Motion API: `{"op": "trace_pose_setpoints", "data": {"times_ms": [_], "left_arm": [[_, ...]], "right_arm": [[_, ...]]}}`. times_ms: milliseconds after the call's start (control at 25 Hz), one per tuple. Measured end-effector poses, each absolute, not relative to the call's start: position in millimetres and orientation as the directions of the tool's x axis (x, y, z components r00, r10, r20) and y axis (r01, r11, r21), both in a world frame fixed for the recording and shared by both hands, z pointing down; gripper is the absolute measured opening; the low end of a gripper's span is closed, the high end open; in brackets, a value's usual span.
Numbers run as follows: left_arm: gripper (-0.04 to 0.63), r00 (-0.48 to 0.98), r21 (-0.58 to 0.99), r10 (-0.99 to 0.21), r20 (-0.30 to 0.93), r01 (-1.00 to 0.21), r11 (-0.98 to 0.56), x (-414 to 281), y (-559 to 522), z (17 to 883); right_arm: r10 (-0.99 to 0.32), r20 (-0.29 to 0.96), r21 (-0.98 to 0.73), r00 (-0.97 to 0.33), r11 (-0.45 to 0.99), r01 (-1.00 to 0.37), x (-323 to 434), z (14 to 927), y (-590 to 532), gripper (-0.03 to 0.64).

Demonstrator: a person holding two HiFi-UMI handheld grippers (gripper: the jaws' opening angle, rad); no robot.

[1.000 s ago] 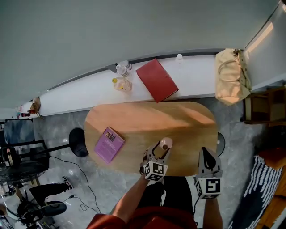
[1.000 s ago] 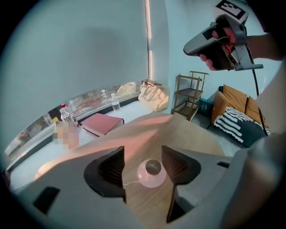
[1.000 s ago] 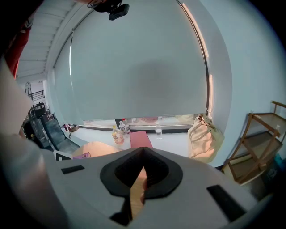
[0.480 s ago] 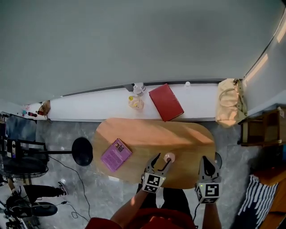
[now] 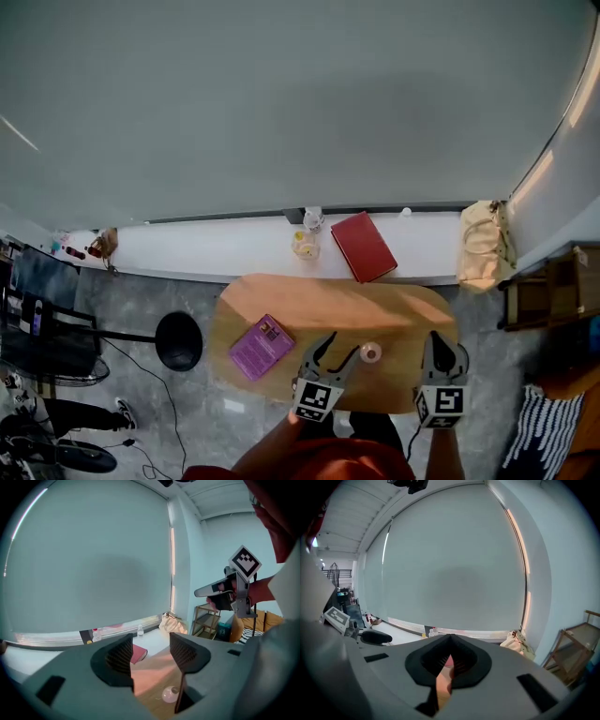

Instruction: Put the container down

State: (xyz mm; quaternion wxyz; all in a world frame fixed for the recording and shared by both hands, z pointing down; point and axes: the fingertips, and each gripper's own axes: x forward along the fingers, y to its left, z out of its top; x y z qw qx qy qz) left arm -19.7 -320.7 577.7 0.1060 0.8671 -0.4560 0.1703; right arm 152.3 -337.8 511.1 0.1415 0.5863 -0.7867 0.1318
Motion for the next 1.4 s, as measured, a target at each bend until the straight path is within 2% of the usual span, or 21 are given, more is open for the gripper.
{"op": "trace_pose_setpoints", "data": {"times_ms": [800,1320,1400], "left_arm": [[0.242,0.410,-0.040,-0.895,0.175,-0.905,-0.423,-201.4,-344.9,416.1],[0.218,0.405,-0.050,-0.909,0.098,-0.910,-0.411,-225.9,-343.4,386.4],[0.170,0.410,-0.051,-0.908,0.092,-0.908,-0.415,-224.6,-341.8,384.6]], "right_arm": [[-0.937,0.211,0.021,-0.278,0.289,-0.957,20.5,405.1,-348.2,-0.005],[-0.946,0.162,0.047,-0.281,0.292,-0.955,-2.3,385.9,-346.5,-0.005],[-0.945,0.160,0.047,-0.285,0.296,-0.954,-4.4,384.4,-344.8,-0.005]]}}
